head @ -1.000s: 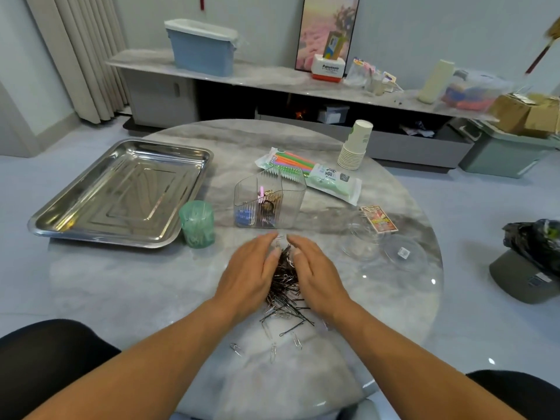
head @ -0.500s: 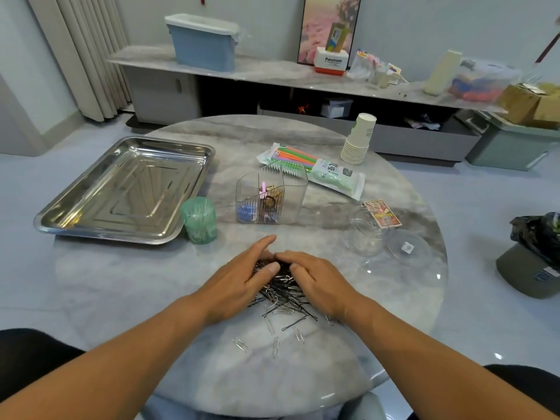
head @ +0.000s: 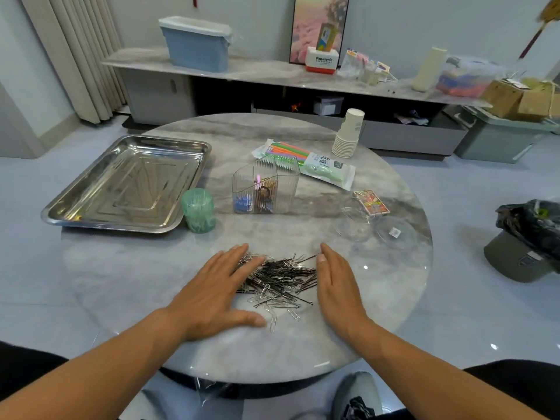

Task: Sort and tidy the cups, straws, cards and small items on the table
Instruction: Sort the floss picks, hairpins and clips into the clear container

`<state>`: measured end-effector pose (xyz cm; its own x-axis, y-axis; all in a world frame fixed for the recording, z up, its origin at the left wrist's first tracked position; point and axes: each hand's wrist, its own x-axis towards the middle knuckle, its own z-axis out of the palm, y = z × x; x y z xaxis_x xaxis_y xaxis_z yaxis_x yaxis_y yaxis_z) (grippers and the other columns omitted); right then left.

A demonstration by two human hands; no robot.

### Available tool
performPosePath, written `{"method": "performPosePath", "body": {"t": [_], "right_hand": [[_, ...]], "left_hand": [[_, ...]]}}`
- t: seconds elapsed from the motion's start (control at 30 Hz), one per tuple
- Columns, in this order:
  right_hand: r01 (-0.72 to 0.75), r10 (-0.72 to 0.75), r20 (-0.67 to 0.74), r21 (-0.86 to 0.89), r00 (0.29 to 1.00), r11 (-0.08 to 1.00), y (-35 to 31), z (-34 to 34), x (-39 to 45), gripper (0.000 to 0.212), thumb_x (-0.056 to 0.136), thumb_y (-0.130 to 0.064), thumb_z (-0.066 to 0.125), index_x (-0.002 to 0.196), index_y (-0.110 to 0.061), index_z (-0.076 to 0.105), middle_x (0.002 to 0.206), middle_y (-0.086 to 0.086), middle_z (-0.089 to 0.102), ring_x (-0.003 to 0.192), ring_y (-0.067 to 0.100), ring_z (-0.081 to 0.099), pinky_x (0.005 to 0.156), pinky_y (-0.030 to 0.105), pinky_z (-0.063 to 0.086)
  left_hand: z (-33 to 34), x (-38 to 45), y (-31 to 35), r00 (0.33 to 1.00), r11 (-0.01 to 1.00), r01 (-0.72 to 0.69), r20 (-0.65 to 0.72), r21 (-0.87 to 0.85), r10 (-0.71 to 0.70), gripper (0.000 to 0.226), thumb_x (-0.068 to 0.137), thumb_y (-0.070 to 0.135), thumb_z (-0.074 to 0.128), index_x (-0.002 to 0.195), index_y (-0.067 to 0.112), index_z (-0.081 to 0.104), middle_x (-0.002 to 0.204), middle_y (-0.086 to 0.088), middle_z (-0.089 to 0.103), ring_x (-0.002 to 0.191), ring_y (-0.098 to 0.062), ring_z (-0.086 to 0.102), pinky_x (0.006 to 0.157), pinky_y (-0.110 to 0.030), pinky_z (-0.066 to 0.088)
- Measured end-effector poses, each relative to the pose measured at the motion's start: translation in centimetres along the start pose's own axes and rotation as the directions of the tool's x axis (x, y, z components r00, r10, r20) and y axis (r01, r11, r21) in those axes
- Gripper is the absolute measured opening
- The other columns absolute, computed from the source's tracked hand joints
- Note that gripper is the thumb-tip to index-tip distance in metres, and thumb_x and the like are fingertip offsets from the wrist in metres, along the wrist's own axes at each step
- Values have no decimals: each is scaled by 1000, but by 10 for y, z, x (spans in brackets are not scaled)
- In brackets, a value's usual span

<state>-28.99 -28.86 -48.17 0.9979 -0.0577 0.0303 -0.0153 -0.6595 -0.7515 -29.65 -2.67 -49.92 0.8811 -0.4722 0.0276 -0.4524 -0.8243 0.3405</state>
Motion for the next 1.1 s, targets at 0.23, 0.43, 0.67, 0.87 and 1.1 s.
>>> {"method": "performPosePath", "body": {"t": [0.23, 0.43, 0.67, 0.87, 1.1], "right_hand": [[23, -67, 243, 180, 968, 983, -28, 23, -2, 49, 110, -38, 33, 158, -31, 32, 160, -15, 36, 145, -3, 30, 123, 27, 21], [174, -118, 344, -137, 932, 975, -48, -18, 42, 41, 100, -9, 54, 137, -26, 62, 140, -5, 58, 124, 8, 54, 106, 22, 39], [397, -68, 582, -458, 810, 795, -68, -19, 63, 36, 83, -29, 82, 118, -26, 74, 112, -2, 70, 99, 16, 62, 81, 26, 47], [425, -8, 622, -524, 783, 738, -76, -8, 64, 70, 72, -42, 84, 134, -28, 56, 113, -4, 48, 101, 21, 58, 85, 38, 54], [468, -1, 614, -601, 789, 648, -88, 0, 69, 36, 77, -34, 75, 108, -21, 62, 101, 0, 58, 86, 22, 59, 64, 32, 47]], "left_hand": [[3, 29, 6, 1000, 997, 0, 30, 72, -2, 76, 93, 82, 11, 157, 47, -12, 170, 10, -3, 152, -2, -15, 125, -35, -11], [-18, 31, 1, 999, 984, 10, 47, -179, -1, 74, 95, 75, 30, 159, 44, 10, 168, 12, 11, 154, -2, -2, 126, -30, 3], [-42, 34, 8, 925, 910, -374, 0, 181, 380, 34, 96, 43, 61, 125, 29, 70, 137, 6, 60, 128, -18, 52, 104, -34, 43], [-52, 35, 2, 961, 927, -276, 77, 254, 265, 34, 100, 35, 57, 133, 38, 62, 140, 7, 55, 129, -19, 48, 102, -36, 41], [-68, 41, 11, 975, 947, 189, -68, -261, -214, 44, 100, 20, 59, 142, 30, 54, 145, 7, 53, 135, -13, 47, 112, -33, 38]]}}
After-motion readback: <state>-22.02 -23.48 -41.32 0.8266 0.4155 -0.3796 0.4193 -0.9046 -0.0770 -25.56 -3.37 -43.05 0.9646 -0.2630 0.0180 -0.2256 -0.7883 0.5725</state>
